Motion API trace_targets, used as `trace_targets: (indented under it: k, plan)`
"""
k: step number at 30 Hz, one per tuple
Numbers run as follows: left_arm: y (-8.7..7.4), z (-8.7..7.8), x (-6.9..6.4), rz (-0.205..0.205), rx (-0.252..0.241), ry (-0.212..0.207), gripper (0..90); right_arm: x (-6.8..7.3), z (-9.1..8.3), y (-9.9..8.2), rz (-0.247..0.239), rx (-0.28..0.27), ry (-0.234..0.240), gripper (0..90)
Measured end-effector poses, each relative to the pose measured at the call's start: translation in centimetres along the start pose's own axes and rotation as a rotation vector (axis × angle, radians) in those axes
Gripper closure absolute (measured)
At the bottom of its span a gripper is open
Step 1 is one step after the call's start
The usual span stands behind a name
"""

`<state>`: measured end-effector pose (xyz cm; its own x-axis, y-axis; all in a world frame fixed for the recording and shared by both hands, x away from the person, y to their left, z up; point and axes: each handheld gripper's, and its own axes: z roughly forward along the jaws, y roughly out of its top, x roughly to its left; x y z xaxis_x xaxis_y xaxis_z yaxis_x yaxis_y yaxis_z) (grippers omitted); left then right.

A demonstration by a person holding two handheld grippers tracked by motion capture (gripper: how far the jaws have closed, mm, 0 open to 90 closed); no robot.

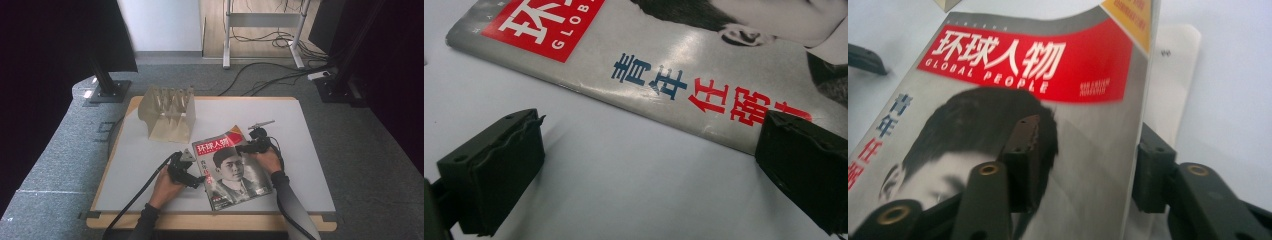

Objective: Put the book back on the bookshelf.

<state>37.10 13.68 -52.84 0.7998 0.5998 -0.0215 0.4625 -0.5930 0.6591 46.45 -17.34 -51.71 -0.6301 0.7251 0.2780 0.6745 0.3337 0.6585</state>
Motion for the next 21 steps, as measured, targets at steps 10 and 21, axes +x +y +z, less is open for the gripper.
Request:
trace_targets:
  k: [10, 21]
  plan:
    - [0.0, 0.0, -0.1, 0.001, 0.0, 0.007, 0.0, 2.5, -1.9, 0.6, -0.127, -0.01, -0.054, 85.4]
    - [0.0, -0.1, -0.1, -0.007, 0.007, 0.009, 0.0, 6.6, -5.0, 1.7, -0.269, -0.081, -0.044, 85.8]
